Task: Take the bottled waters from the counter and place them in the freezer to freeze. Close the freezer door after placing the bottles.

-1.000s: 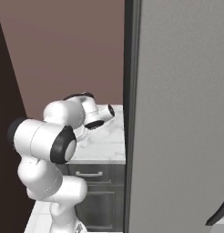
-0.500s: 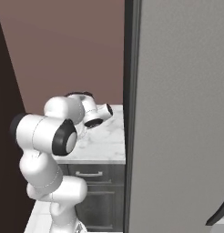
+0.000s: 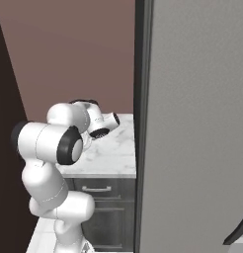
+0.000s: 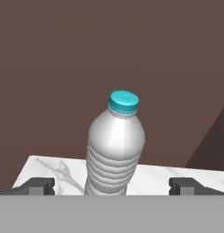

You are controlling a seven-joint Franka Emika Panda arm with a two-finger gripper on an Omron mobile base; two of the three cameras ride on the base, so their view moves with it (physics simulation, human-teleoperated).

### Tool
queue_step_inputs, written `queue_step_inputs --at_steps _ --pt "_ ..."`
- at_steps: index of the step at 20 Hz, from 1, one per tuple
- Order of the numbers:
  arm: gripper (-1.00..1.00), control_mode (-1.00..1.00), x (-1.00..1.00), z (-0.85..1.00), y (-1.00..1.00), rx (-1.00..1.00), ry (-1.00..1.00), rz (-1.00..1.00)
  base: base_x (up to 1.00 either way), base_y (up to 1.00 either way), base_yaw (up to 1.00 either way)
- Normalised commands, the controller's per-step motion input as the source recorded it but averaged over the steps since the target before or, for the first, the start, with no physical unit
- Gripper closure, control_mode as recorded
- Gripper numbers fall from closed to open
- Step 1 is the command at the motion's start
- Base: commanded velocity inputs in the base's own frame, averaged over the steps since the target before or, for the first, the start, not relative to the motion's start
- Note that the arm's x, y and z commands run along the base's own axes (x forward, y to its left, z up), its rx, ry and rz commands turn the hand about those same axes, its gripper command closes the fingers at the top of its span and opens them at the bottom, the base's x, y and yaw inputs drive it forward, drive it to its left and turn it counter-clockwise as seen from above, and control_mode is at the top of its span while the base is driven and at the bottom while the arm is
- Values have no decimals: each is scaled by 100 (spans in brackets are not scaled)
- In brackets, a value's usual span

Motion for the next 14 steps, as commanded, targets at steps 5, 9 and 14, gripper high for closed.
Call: queue_step_inputs --at_steps 5,9,14 --pt "-100 -100 0 -7 7 0 4 0 0 0 0" --pt "-100 -100 0 -4 16 0 5 0 0 0 0" --pt "-100 -100 0 -1 7 0 5 0 0 0 0"
